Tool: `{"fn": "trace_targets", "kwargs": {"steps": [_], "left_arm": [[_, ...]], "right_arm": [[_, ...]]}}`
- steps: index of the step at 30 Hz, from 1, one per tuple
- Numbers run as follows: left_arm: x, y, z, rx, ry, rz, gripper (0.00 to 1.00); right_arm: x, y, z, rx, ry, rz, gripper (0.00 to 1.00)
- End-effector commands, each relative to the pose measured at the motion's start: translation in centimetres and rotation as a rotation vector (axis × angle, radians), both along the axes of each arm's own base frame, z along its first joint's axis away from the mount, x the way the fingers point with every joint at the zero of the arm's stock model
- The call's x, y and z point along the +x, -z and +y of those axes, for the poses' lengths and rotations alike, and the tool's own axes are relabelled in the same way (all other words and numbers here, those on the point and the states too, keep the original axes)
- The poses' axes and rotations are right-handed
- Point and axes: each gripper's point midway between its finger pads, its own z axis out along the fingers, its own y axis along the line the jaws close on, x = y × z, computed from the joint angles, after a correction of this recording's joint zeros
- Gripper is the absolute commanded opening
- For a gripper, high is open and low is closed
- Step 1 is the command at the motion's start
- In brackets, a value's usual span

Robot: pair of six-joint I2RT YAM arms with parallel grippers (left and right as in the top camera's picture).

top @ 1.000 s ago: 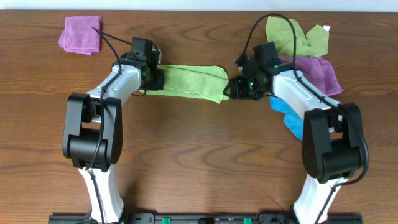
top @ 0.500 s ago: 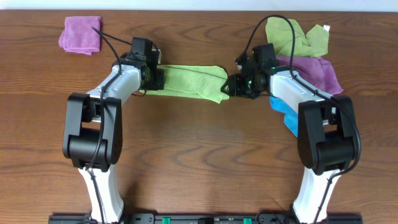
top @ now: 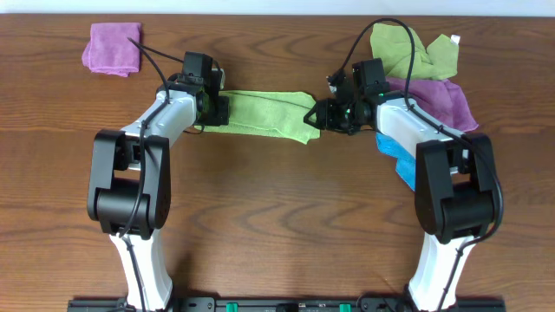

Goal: Fold the cloth

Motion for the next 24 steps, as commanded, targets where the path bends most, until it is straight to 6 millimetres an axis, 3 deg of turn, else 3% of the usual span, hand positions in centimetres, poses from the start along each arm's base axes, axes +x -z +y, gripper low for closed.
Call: {"fn": "trace_targets", "kwargs": {"steps": [1,12,20,24], "left_arm": [[-4.6,5.6,1.4,0.057,-0.015,0.188,0.06],[-4.6,5.7,1.4,0.058,-0.015,0.188,0.06],[-4.6,5.7,1.4,0.057,-0.018,0.189,0.06],[-4.6,5.6,1.4,0.057,-0.018,0.188,0.06]], "right_arm": [[0.5,0.2,0.6,0.004,0.002,-0.008,0.48],[3.1,-0.5,1.5,0.058,0.048,-0.092,0.48],[3.7,-0.5,1.2,0.028,0.053,-0.131,0.46],[3.6,-1.7,2.4,0.097,-0.013,-0.172,0.44]]}}
